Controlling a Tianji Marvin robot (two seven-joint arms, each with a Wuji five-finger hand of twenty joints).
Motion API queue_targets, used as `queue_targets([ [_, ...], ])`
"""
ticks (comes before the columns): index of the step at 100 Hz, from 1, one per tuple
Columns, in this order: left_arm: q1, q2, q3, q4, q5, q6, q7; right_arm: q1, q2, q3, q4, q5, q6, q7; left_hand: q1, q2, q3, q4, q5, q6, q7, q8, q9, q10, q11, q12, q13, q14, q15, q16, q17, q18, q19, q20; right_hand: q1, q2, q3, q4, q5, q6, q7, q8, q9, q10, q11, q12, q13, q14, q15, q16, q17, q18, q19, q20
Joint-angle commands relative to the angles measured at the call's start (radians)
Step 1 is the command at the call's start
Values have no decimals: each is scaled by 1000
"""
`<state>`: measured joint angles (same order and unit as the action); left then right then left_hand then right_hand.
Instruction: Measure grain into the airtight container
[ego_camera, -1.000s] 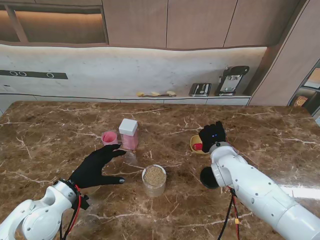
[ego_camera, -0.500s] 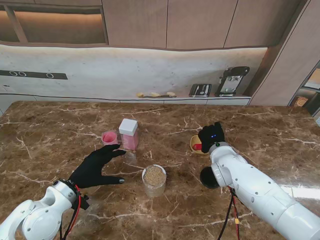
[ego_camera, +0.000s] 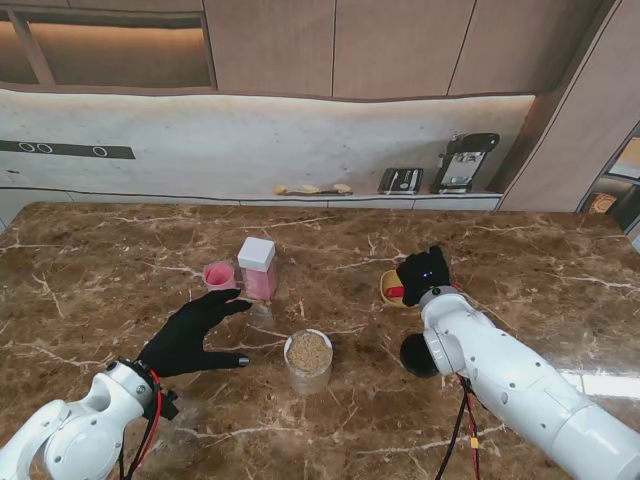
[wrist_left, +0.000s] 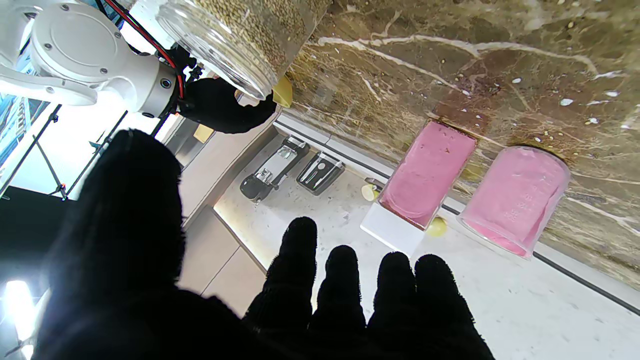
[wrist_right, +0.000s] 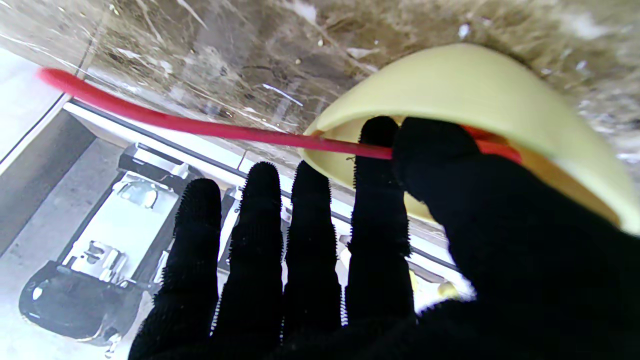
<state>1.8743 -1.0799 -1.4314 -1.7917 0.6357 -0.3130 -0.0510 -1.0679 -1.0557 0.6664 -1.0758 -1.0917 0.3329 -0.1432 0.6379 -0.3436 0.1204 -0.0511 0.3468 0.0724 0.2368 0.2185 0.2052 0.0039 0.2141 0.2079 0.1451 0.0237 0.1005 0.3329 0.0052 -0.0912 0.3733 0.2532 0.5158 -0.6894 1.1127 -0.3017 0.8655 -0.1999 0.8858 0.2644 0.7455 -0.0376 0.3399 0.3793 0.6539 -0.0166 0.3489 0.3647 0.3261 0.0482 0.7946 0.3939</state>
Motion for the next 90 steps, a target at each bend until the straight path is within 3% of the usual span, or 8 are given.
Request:
queue_targets([
  [1,6,0,3,3,4,4,-1,-6,-2,9,4,1,-3,11,-24,30,14,27,-17,-14,-9,8,-7,3,-10,-11,-17,-26,2,-8,-12,-34,-33,11,18,54,28,-1,43,-28,49,5,6,-16,2,-9,4,-12,-1,20,-19,10,14,2],
  [22,4,0,6,5,4,4,1,-8,-3,17,8,0,-8,-6,-23,31,15,27,-17,-15,-9,8,-7,4,-10,-12,-18,-25,3,-7,-12,-33,-35,13,42,31,31,6,75,-15,73,17,23,-27,11,-8,13,-16,6,20,-9,9,21,5],
  [47,3,0,9,7,2,4,0,-11,3,27,-5,-10,-31,17,-22,36,15,27,-17,-16,-9,9,-7,4,-9,-11,-19,-24,3,-7,-12,-32,-36,15,35,52,22,0,52,-18,67,31,9,-21,7,-13,3,-16,2,17,-21,8,16,3],
  [68,2,0,8,8,5,4,2,-6,7,17,-2,-15,-36,29,-19,37,16,26,-16,-17,-9,9,-8,4,-9,-11,-19,-24,2,-7,-13,-31,-39,16,-10,-29,45,1,19,1,40,8,23,-11,6,-12,8,-9,3,16,-15,15,16,3],
  [79,2,0,7,8,5,4,-1,-10,9,23,-9,-24,-33,36,-17,36,16,26,-14,-18,-9,9,-7,3,-9,-11,-19,-24,2,-7,-12,-31,-41,17,-9,-31,33,0,-10,0,26,12,24,-9,1,-11,7,-8,0,16,-16,17,16,3],
  [90,1,0,7,8,6,3,-1,-18,13,38,-21,-37,-42,42,-16,35,17,26,-16,-17,-10,9,-9,5,-11,-12,-20,-24,1,-8,-13,-30,-42,17,-4,-91,19,-8,-40,8,-23,19,17,-4,-9,-9,1,-5,-6,15,-23,21,9,0],
])
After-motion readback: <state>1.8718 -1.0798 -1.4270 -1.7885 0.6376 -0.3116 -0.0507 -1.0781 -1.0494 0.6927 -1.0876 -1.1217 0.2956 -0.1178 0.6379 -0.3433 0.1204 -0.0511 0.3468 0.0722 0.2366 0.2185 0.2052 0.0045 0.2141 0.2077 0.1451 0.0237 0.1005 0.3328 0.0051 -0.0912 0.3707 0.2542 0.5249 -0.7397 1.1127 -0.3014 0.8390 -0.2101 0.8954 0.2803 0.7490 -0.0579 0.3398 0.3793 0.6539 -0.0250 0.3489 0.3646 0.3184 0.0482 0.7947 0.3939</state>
